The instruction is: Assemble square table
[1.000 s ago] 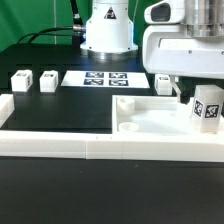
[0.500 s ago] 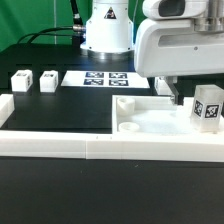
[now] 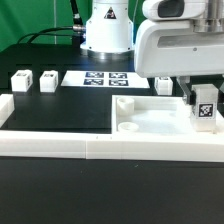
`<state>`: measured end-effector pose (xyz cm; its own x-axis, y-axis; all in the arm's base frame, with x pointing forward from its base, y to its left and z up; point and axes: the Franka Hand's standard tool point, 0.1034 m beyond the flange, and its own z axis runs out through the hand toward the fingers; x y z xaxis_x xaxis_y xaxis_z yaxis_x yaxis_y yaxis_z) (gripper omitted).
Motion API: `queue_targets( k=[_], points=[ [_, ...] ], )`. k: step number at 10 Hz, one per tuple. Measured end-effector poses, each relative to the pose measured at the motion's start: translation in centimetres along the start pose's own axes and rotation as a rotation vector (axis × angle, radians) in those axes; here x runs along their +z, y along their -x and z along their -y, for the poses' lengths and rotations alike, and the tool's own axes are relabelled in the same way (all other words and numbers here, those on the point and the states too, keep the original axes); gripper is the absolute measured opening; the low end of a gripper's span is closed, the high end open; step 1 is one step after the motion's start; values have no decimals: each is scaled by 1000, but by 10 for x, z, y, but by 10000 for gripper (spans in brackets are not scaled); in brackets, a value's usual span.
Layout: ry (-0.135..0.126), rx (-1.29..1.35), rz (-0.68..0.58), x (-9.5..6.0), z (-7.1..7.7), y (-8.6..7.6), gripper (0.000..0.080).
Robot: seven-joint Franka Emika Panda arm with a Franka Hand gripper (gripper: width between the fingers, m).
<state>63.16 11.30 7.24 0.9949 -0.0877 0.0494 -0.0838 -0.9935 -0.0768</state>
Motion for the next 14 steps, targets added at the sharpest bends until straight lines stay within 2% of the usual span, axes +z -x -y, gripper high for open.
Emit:
queue_targets(
  k=[2,6,8,10,11,12,13,14],
  points=[
    [-4,267,-5,1,0,0,291],
    [13,915,44,3,1,0,291],
    [-4,1221,62,3,-2,0,291],
    [-4,1398,69,3,-1,0,291],
    [-2,1453,71,4,0,1,352],
    [-3,1420,71,4,0,1,488],
    [-4,1390,71,4,0,1,488],
    [-4,1359,70,4,0,1,619]
  ],
)
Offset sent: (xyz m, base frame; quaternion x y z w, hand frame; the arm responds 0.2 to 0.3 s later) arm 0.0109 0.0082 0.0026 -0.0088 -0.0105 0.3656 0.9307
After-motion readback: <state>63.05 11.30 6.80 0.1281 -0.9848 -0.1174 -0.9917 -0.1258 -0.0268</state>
